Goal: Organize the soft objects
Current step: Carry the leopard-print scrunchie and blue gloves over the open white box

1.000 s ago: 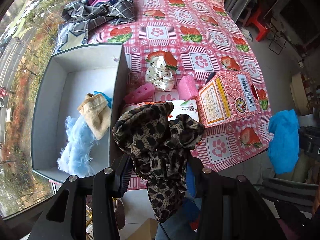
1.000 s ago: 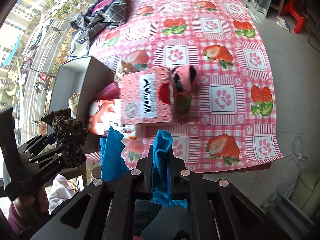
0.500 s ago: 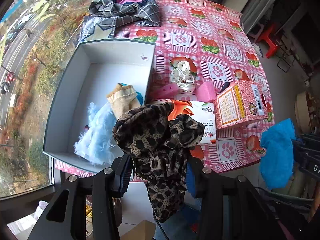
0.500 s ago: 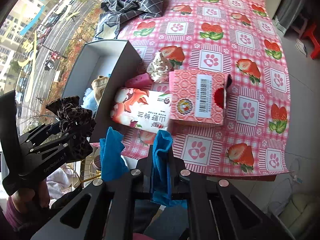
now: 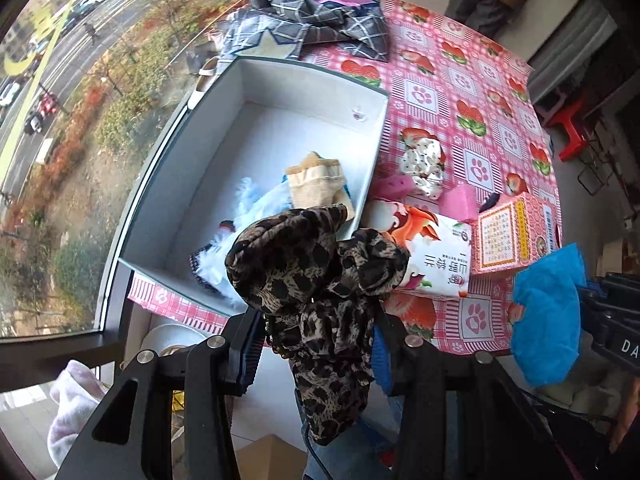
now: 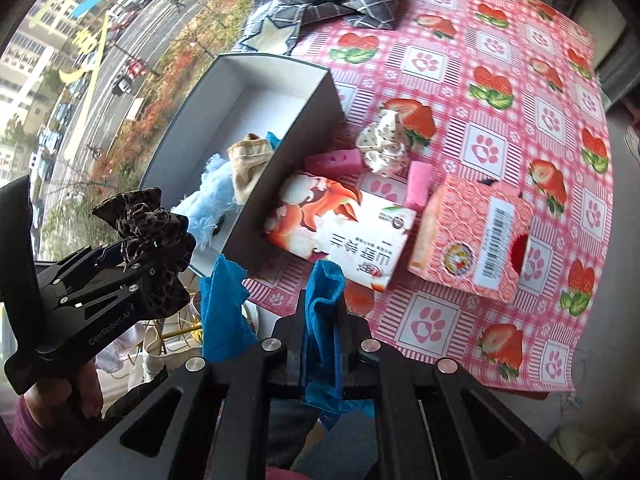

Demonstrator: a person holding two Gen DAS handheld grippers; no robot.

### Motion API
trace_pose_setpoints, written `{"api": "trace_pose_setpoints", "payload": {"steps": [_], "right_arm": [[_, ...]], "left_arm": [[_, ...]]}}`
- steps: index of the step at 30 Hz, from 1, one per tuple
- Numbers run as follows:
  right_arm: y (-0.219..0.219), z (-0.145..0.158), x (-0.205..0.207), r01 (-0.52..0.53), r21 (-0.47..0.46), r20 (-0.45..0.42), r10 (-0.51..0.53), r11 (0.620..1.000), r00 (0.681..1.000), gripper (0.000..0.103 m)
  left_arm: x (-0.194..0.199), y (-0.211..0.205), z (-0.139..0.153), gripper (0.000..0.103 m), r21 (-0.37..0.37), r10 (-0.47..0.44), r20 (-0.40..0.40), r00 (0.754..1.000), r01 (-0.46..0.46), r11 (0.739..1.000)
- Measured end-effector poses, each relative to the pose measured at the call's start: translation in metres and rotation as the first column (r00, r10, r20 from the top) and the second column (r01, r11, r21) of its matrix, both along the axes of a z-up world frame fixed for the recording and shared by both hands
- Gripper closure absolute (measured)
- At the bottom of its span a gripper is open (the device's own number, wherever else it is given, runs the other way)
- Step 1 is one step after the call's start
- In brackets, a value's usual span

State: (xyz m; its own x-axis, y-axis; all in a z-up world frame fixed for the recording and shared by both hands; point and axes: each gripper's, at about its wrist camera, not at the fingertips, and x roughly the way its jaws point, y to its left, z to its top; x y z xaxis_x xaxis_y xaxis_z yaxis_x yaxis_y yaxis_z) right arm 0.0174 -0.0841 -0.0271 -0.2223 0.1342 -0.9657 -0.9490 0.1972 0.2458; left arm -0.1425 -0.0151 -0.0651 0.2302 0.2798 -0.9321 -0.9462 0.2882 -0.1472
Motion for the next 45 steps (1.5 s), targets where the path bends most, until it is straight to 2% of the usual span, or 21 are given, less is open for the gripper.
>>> {"api": "trace_pose_setpoints", "payload": {"steps": [7, 20, 30, 45], "right_arm": [[0.024, 0.001, -0.024, -0.093, 0.012, 0.006, 0.093, 0.996, 0.996, 0.094], [0.057, 0.000, -0.054, -0.178, 0.023, 0.003, 0.178, 0.984, 0.984, 0.094], [0.086, 0.003, -0.059, -0.181, 0.046, 0.003, 0.182, 0.982, 0.983, 0.094], [0.133, -0.002, -0.059, -0.169, 0.061, 0.025, 0.168, 0.984, 0.986, 0.094]], "left_arm": [[-0.018, 0.008, 0.000, 0.054, 0.004, 0.090, 0.012, 0.996, -0.090, 0.996], [-0.045, 0.018, -0.005, 0.054, -0.015, 0.175, 0.013, 0.984, -0.175, 0.984], [-0.065, 0.040, -0.008, 0.054, -0.018, 0.263, 0.014, 0.965, -0.263, 0.965], [-0.055, 0.076, -0.015, 0.054, -0.033, 0.272, -0.007, 0.962, -0.272, 0.962]]}}
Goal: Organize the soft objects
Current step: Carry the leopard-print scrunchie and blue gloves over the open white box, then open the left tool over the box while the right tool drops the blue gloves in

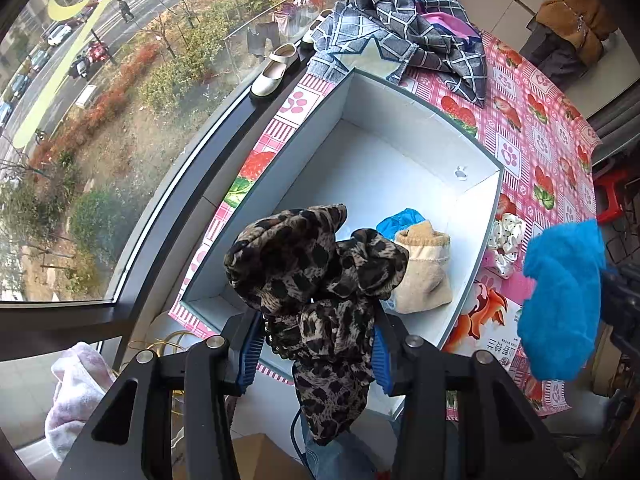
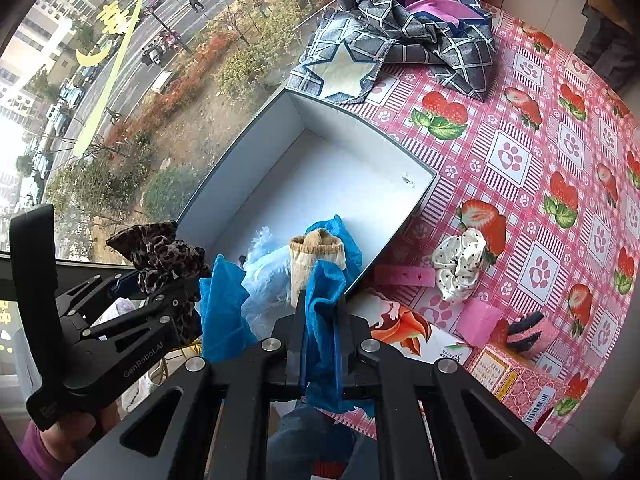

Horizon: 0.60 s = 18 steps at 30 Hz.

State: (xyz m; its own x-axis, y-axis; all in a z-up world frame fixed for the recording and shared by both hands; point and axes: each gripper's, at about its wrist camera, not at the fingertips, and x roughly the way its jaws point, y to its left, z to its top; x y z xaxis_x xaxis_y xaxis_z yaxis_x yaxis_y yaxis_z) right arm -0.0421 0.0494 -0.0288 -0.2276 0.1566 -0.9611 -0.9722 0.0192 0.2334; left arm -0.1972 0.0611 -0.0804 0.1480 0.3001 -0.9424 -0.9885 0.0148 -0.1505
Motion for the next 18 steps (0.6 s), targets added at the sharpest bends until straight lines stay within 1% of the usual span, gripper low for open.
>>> {"api": "trace_pose_setpoints", "payload": {"steps": [6, 9, 18], "right_arm": [[0.014, -0.003, -0.003, 0.004, 0.009, 0.001, -0.004, 1.000, 1.000, 0.094], [0.019, -0.005, -0.006, -0.001, 0.010, 0.005, 0.001, 1.000, 1.000, 0.094], [0.039, -0.015, -0.020, -0.035, 0.003, 0.029, 0.035, 0.999, 0.999, 0.094]], "left_arm": [[0.006, 0.006, -0.005, 0.053, -0.015, -0.004, -0.002, 1.000, 0.004, 1.000], [0.005, 0.011, -0.010, 0.053, -0.034, 0.005, 0.003, 1.000, -0.005, 0.999], [0.006, 0.018, -0.017, 0.053, -0.057, 0.013, 0.003, 1.000, -0.012, 0.998]]}}
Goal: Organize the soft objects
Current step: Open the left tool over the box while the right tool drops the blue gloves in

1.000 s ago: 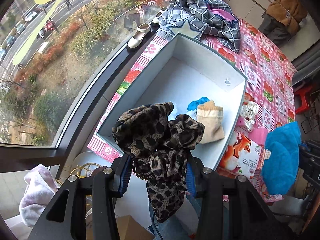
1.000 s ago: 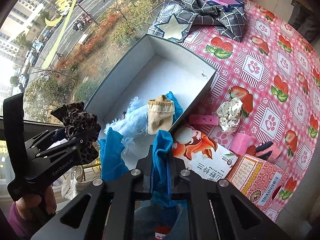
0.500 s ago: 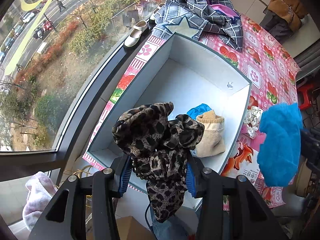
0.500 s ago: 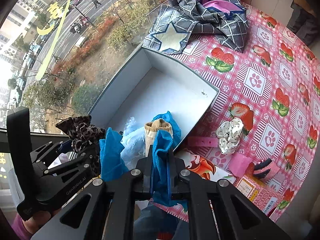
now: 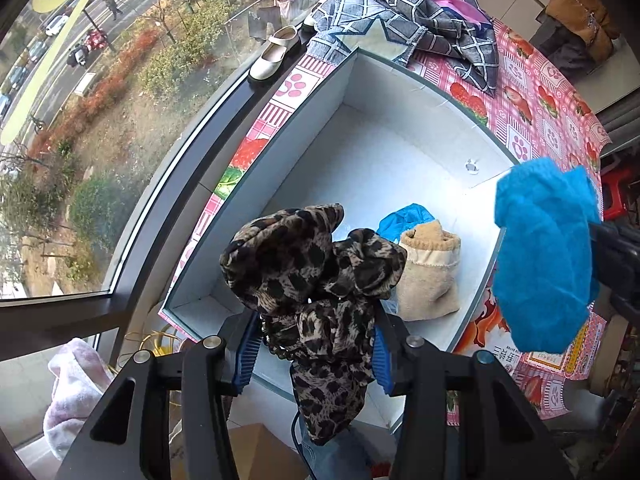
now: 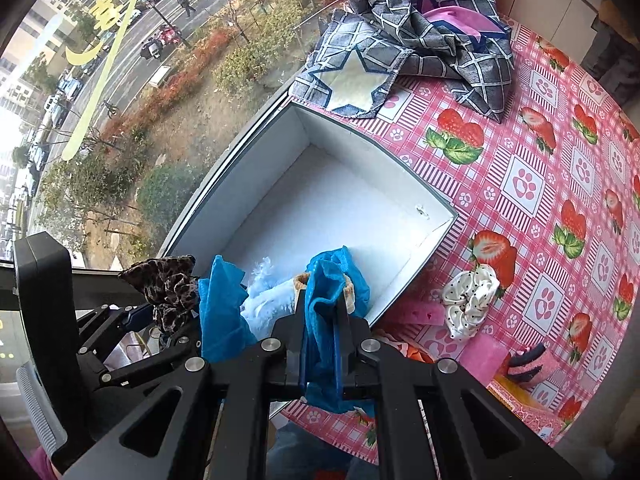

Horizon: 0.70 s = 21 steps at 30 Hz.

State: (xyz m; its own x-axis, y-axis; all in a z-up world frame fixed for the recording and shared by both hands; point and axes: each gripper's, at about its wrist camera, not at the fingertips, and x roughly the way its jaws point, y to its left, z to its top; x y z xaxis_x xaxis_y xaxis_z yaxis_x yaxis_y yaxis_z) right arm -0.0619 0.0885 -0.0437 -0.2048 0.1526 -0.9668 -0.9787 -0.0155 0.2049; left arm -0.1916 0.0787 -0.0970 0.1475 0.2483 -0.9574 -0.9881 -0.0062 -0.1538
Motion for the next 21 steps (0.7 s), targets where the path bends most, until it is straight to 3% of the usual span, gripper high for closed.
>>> {"api": "trace_pose_setpoints", "payload": {"steps": [7, 12, 13, 15, 16, 17, 19, 21], "right_arm": [[0.010, -0.005, -0.010, -0.022, -0.005, 0.004, 0.022, 1.000, 1.000, 0.094], [0.016, -0.005, -0.014, -0.046, 0.007, 0.005, 0.046, 0.999, 0.999, 0.093], [0.016, -0.006, -0.015, -0.058, 0.002, 0.002, 0.058, 0.998, 0.998, 0.087], [0.014, -0.007, -0.016, -0.065, -0.003, 0.010, 0.065, 0.998, 0.998, 0.065], [0.013, -0.007, -0.015, -0.062, -0.004, 0.014, 0.062, 0.998, 0.998, 0.036], [0.012, -0.007, -0.013, -0.053, 0.001, 0.019, 0.053, 0.999, 0.998, 0.015], [0.009, -0.003, -0.008, -0.037, 0.018, 0.033, 0.036, 0.999, 0.999, 0.014], [0.008, -0.004, -0.006, -0.051, -0.001, 0.060, 0.051, 0.999, 0.997, 0.014]], "left_arm": [[0.002, 0.000, -0.002, 0.046, 0.009, -0.003, 0.019, 1.000, 0.003, 1.000], [0.002, -0.003, 0.000, 0.027, 0.027, 0.001, 0.025, 1.000, -0.002, 1.000], [0.002, -0.003, 0.000, 0.023, 0.029, 0.000, 0.026, 1.000, -0.001, 1.000], [0.002, -0.003, 0.000, 0.022, 0.025, -0.003, 0.037, 0.999, 0.002, 1.000], [0.003, -0.004, -0.001, 0.021, 0.019, -0.003, 0.046, 0.999, 0.002, 1.000], [0.003, -0.004, -0.003, 0.018, 0.012, -0.003, 0.056, 0.998, 0.002, 1.000], [0.004, -0.004, -0.004, 0.013, 0.009, 0.001, 0.058, 0.998, -0.002, 1.000], [0.006, -0.005, -0.006, 0.001, -0.001, 0.001, 0.053, 0.999, -0.001, 1.000]]}}
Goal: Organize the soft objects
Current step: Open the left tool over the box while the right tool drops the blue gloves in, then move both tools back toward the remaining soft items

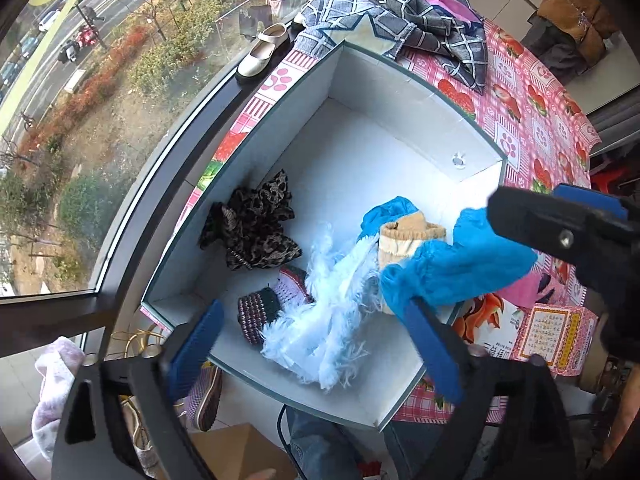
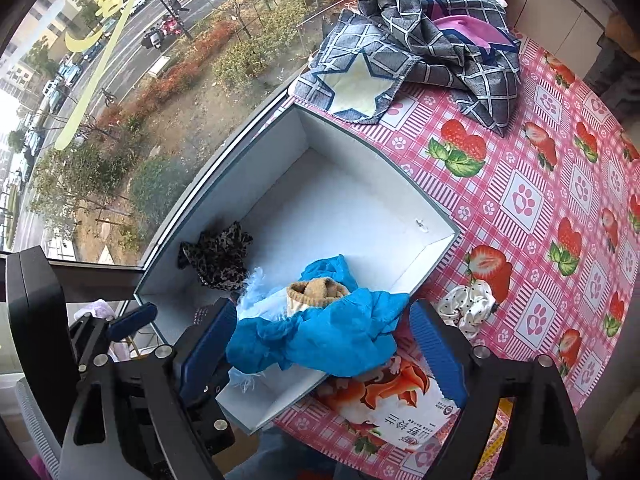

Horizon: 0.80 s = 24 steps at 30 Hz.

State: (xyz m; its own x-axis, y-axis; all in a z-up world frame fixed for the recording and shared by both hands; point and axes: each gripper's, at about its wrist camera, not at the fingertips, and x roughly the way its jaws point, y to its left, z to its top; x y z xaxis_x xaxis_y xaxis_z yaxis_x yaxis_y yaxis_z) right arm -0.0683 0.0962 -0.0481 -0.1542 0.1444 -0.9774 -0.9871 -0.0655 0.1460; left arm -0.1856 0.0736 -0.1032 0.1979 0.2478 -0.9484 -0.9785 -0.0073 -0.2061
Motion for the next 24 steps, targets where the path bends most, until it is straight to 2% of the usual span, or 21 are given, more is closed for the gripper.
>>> {"api": "trace_pose_setpoints", "payload": {"steps": [4, 7, 13, 19, 21, 24], "right_arm": [[-0.009, -0.006, 0.011, -0.006, -0.062, 0.063, 0.010, 0.998, 0.998, 0.014], [-0.021, -0.005, 0.036, 0.056, -0.094, 0.025, -0.054, 0.994, 0.998, 0.014], [-0.044, 0.005, 0.110, 0.227, -0.143, -0.031, -0.234, 0.963, 0.972, 0.014], [-0.072, 0.011, 0.197, 0.394, -0.139, -0.003, -0.398, 0.909, 0.917, 0.013], [-0.082, 0.003, 0.230, 0.461, -0.160, 0.019, -0.465, 0.873, 0.885, 0.000], [-0.100, -0.017, 0.268, 0.540, -0.194, 0.025, -0.546, 0.819, 0.838, 0.000]], "left_arm": [[0.002, -0.001, 0.002, 0.000, -0.015, -0.022, 0.093, 0.995, 0.024, 1.000], [0.013, -0.001, 0.013, 0.000, -0.009, -0.089, 0.138, 0.986, 0.091, 0.996], [0.053, 0.001, 0.044, 0.000, 0.045, -0.216, 0.149, 0.965, 0.211, 0.976], [0.107, 0.008, 0.058, 0.000, 0.066, -0.326, 0.107, 0.939, 0.320, 0.945], [0.128, 0.012, 0.058, 0.000, 0.059, -0.362, 0.094, 0.927, 0.358, 0.932], [0.161, 0.019, 0.054, 0.000, 0.038, -0.412, 0.067, 0.909, 0.411, 0.911]]}}
